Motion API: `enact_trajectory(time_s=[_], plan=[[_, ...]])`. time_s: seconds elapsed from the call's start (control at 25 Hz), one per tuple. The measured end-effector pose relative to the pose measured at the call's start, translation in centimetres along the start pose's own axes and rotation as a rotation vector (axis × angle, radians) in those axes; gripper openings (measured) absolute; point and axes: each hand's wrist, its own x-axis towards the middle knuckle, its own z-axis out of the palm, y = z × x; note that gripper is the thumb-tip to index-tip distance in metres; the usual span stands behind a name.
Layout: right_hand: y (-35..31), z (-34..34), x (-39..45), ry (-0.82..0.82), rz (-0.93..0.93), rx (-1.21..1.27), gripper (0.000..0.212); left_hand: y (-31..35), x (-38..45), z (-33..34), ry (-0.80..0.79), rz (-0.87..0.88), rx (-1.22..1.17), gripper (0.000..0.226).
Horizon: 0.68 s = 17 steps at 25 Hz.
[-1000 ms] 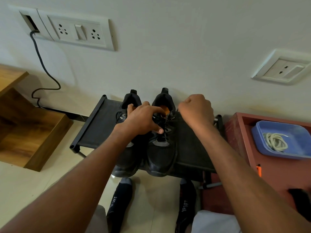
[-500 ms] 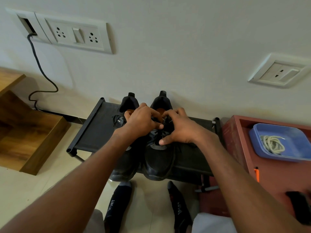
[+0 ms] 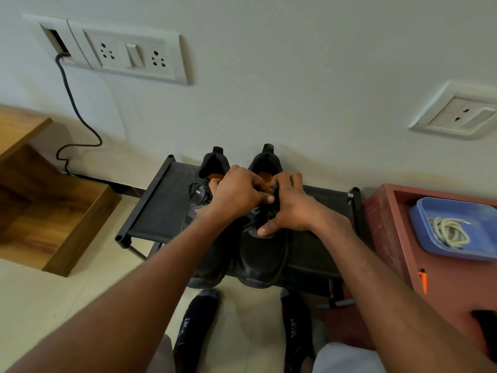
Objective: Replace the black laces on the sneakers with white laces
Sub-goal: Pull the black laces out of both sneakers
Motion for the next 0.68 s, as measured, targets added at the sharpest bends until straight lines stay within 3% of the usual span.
enact_trajectory(time_s=[0.08, 0.2, 0.28, 0.44, 0.52, 0.6, 0.68], plan=[[0.1, 0.0, 0.0, 0.004, -0.002, -0.011, 0.103, 0.2, 0.1, 0.4, 0.032, -0.024, -0.034, 0.019], [0.1, -0.1, 0.1, 0.006, 0.019, -0.018, 0.106, -0.4, 0.6, 0.2, 0.059, -0.095, -0.32, 0.017], [0.3, -0.1, 0.1, 0.005, 0.021, -0.018, 0.106, -0.2, 0.3, -0.2, 0.009, -0.122, -0.382, 0.02], [0.5, 0.1, 0.4, 0.005, -0.001, -0.021, 0.106, 0.3, -0.6, -0.1, 0.132, 0.117, 0.134, 0.016], [0.6, 0.1, 0.5, 0.005, -0.01, -0.014, 0.104, 0.5, -0.7, 0.0, 0.117, 0.148, 0.223, 0.017], [0.6, 0.0, 0.4, 0.003, -0.007, -0.012, 0.101, 0.5, -0.5, 0.1, 0.097, 0.102, 0.136, 0.012], [0.6, -0.1, 0.3, -0.001, 0.001, -0.014, 0.102, 0.8, -0.6, -0.1, 0.054, -0.004, -0.172, 0.014]])
